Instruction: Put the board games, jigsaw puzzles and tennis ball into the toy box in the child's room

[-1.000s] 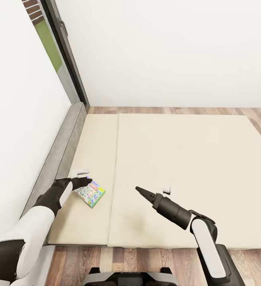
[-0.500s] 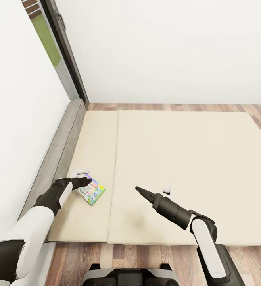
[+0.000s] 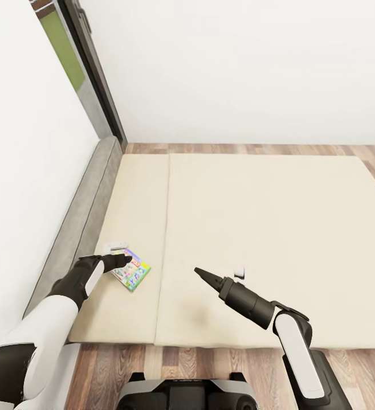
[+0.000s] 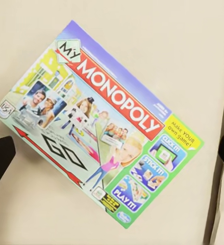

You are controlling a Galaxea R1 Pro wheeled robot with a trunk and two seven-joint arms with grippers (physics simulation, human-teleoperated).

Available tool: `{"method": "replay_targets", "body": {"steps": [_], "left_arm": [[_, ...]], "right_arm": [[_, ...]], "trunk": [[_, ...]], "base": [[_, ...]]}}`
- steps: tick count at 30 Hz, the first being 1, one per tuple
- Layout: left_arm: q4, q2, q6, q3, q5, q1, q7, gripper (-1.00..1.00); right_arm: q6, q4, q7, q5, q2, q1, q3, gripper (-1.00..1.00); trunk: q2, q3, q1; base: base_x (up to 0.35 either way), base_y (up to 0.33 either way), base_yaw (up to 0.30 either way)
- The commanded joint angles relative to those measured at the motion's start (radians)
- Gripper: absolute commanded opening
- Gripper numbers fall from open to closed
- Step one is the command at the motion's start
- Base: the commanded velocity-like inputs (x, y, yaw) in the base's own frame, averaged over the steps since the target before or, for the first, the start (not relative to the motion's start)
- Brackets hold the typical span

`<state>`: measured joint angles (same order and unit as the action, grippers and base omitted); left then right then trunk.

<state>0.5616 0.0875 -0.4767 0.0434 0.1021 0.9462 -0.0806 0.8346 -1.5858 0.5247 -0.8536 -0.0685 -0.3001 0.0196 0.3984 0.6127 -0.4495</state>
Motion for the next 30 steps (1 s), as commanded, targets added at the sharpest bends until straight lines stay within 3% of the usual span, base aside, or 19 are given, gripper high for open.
{"method": "replay_targets", "body": {"steps": [1, 30], "left_arm": [[0.001, 0.000, -0.007, 0.003, 0.010, 0.000, -0.001, 1.00], [0.005, 0.000, -0.006, 0.002, 0.011, 0.000, -0.007, 1.00]], "right_arm": [[0.005, 0.000, 0.001, -0.001, -0.001, -0.001, -0.001, 1.00], [0.004, 0.001, 0.000, 0.002, -0.002, -0.001, -0.001, 1.00]], "trunk": [[0.002, 0.003, 0.000], [0.002, 0.050, 0.000]], "base": [[0.000, 0.000, 0.000], [0.000, 0.000, 0.000]]}}
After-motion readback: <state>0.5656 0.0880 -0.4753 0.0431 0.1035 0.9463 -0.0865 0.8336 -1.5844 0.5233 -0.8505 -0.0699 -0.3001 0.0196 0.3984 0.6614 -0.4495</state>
